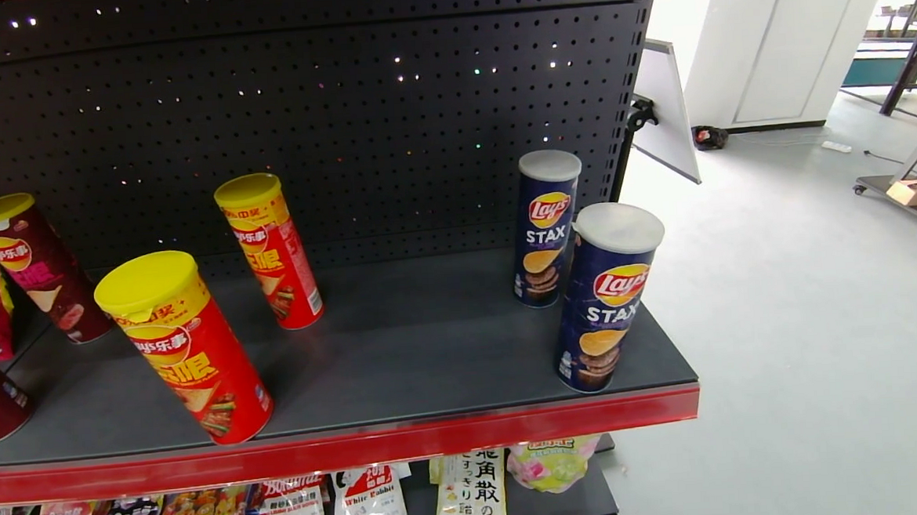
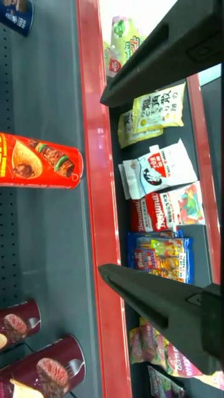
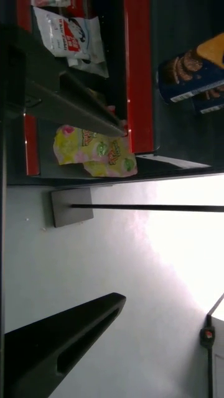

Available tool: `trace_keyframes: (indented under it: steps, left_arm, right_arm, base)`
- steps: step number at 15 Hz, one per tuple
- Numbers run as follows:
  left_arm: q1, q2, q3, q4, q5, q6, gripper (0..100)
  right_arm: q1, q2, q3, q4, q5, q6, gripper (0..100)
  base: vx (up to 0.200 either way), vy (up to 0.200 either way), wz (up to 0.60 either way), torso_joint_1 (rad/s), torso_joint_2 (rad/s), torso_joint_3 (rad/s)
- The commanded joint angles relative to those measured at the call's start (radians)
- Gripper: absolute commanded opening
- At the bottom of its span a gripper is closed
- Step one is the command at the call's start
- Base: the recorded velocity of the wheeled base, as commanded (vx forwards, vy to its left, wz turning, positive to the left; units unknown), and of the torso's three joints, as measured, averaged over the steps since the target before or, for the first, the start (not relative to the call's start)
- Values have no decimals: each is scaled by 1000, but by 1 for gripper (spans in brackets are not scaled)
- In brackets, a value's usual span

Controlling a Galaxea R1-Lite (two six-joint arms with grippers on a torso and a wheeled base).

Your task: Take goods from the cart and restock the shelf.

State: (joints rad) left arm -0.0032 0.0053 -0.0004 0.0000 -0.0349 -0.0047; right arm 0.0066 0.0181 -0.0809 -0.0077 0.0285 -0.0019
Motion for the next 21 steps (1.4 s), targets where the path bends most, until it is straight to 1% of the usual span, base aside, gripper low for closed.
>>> trace_keyframes:
  steps: [1,4,5,6,7,8,9,10,12,14,15,21]
  left_arm:
    - [0,1,0,0,0,-1,100]
    - [0,1,0,0,0,0,100]
    - [0,1,0,0,0,0,100]
    - [0,1,-1,0,0,0,100]
    - [0,1,0,0,0,-1,100]
    - [0,1,0,0,0,-1,100]
    - [0,1,-1,0,0,-1,100]
    - [0,1,-1,0,0,-1,100]
    - [0,1,0,0,0,-1,100]
    - [0,1,0,0,0,0,100]
    - [0,1,-1,0,0,0,100]
    - [0,1,0,0,0,0,100]
  right_arm:
    - [27,203,-178,-12,65,42,100]
    - [21,396,-146,-2,90,33,100]
    - [29,589,-185,-3,91,36,100]
    - [47,688,-217,-5,93,37,100]
    - [78,760,-246,-3,94,39,100]
    - [170,881,-313,-18,94,40,100]
    - [227,942,-352,-26,93,37,100]
    - [265,988,-367,-37,90,36,100]
    - [276,1089,-375,-89,82,34,100]
    - [277,1240,-376,-259,18,39,100]
    - [279,1277,-378,-295,4,40,100]
    - [283,1451,-407,-448,-6,36,100]
  base:
    - [0,0,0,0,0,0]
    - [0,0,0,0,0,0]
    - [0,0,0,0,0,0]
    - [0,0,0,0,0,0]
    - [0,0,0,0,0,0]
    - [0,0,0,0,0,0]
    - [0,0,0,0,0,0]
    - [0,0,0,0,0,0]
    - [0,0,0,0,0,0]
    - [0,0,0,0,0,0]
    - [0,0,0,0,0,0]
    - [0,0,0,0,0,0]
